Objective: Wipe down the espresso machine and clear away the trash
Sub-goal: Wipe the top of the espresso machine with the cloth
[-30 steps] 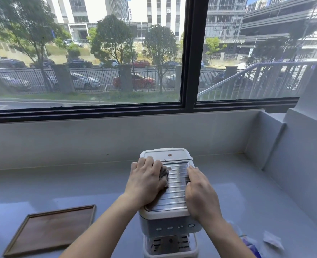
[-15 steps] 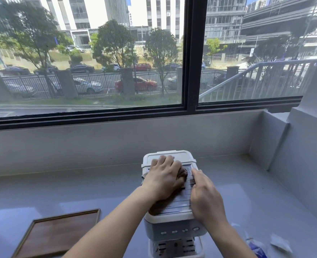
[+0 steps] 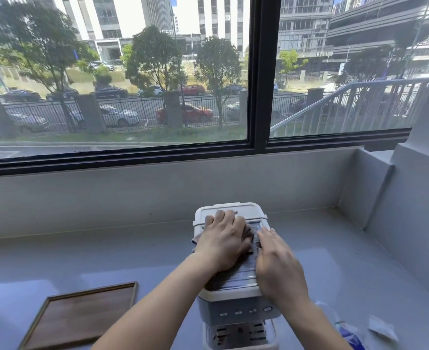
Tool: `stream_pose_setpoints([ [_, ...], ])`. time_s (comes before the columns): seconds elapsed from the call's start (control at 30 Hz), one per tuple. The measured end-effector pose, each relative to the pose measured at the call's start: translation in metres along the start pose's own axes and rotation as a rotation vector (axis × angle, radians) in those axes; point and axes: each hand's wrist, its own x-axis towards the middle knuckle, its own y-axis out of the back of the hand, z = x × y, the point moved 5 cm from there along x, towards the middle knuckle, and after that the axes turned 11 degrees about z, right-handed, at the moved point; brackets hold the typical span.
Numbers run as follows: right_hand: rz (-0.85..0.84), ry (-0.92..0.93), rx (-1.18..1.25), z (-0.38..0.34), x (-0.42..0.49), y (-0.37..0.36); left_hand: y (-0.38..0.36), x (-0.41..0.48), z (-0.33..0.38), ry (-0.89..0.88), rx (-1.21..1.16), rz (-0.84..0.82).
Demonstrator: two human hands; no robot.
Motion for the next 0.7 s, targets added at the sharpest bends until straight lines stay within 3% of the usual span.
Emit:
stream_pose_setpoints([
  [0.23, -0.009, 0.038, -0.058, -0.002, -0.002, -0.001, 0.014, -0.056, -0.047, 0.148, -0.109, 0.109],
  [0.37, -0.095, 0.074, -0.132, -0.005, 0.0, -0.004, 0.015, -0.057, -0.027, -0.042, -0.034, 0.08],
  [0.43, -0.118, 0.103, -0.162, -0.005, 0.002, -0.005, 0.016, -0.039, -0.027, -0.04, 0.017, 0.083],
  [0.53, -0.115, 0.105, -0.154, -0.007, 0.002, -0.004, 0.011, -0.015, -0.024, -0.044, 0.049, 0.09],
  [0.7, -0.064, 0.049, -0.047, -0.003, 0.003, -0.002, -0.001, 0.012, 0.0, -0.226, 0.037, 0.054],
])
